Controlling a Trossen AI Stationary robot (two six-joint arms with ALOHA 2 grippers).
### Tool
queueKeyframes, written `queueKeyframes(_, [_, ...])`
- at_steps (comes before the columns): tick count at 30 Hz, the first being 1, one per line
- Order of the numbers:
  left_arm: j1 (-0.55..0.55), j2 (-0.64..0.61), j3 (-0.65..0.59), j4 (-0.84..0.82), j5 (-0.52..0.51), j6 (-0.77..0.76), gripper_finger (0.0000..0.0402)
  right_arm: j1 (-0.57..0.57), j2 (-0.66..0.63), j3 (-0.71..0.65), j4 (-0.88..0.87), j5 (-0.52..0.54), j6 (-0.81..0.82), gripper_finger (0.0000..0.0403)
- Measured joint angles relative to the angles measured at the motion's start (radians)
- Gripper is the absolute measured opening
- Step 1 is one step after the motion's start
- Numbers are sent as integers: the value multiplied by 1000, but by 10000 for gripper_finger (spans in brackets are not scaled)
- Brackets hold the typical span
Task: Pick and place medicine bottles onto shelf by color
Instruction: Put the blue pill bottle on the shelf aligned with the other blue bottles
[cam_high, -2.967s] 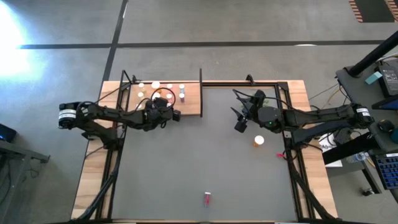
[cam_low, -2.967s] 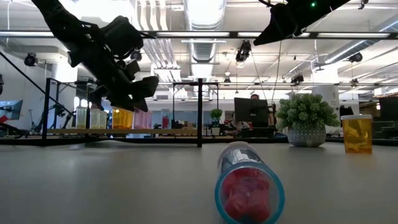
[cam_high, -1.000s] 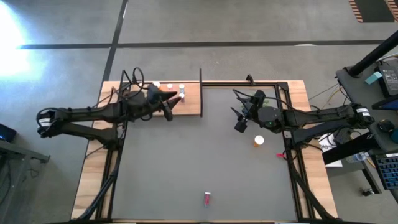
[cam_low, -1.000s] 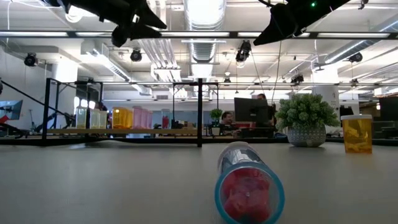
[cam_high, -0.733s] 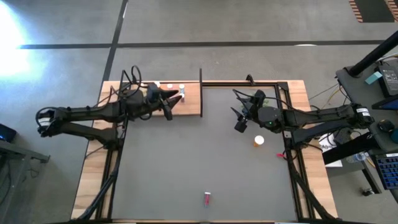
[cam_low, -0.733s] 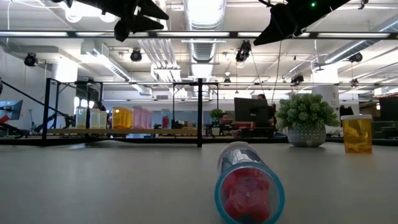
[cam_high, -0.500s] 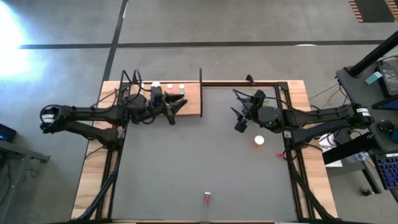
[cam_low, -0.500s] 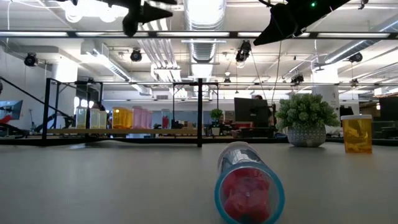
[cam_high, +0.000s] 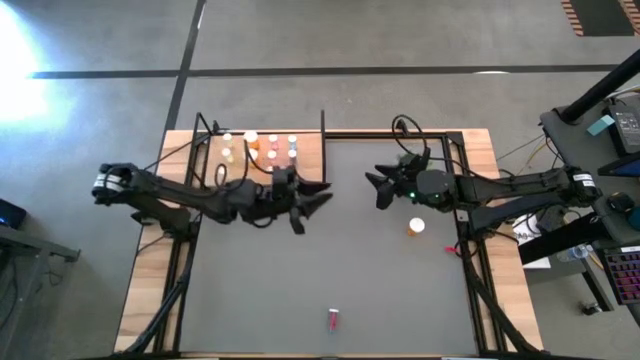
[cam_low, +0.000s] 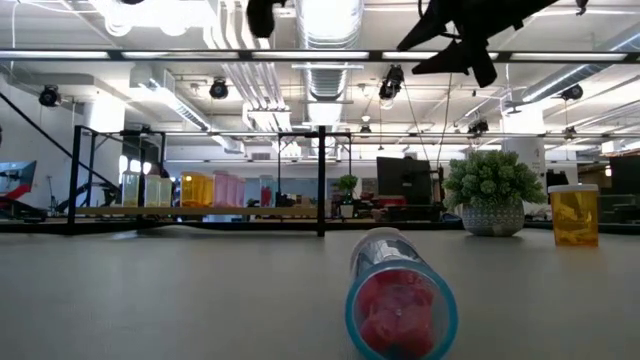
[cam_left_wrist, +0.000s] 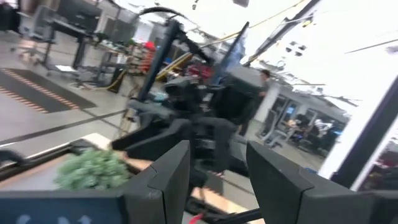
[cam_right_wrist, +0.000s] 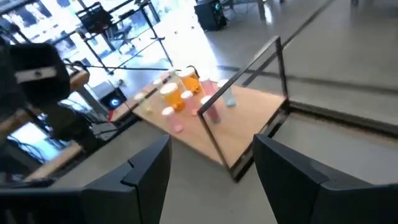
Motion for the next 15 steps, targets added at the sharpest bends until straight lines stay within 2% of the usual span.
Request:
queueKeyframes(2, [-20, 33, 28, 25, -1, 0, 142, 7, 0, 0, 3, -83, 52, 215])
queueKeyframes(5, [-49, 72, 74, 43, -1, 1, 142, 28, 2, 0, 11, -292, 123, 215])
queueKeyframes(7, [-67, 89, 100, 39, -1, 0, 142, 58, 13, 0, 16, -368, 161, 215])
queueKeyframes(15, [-135, 103, 156, 39, -4, 1, 142, 201, 120, 0, 53, -376, 343, 215])
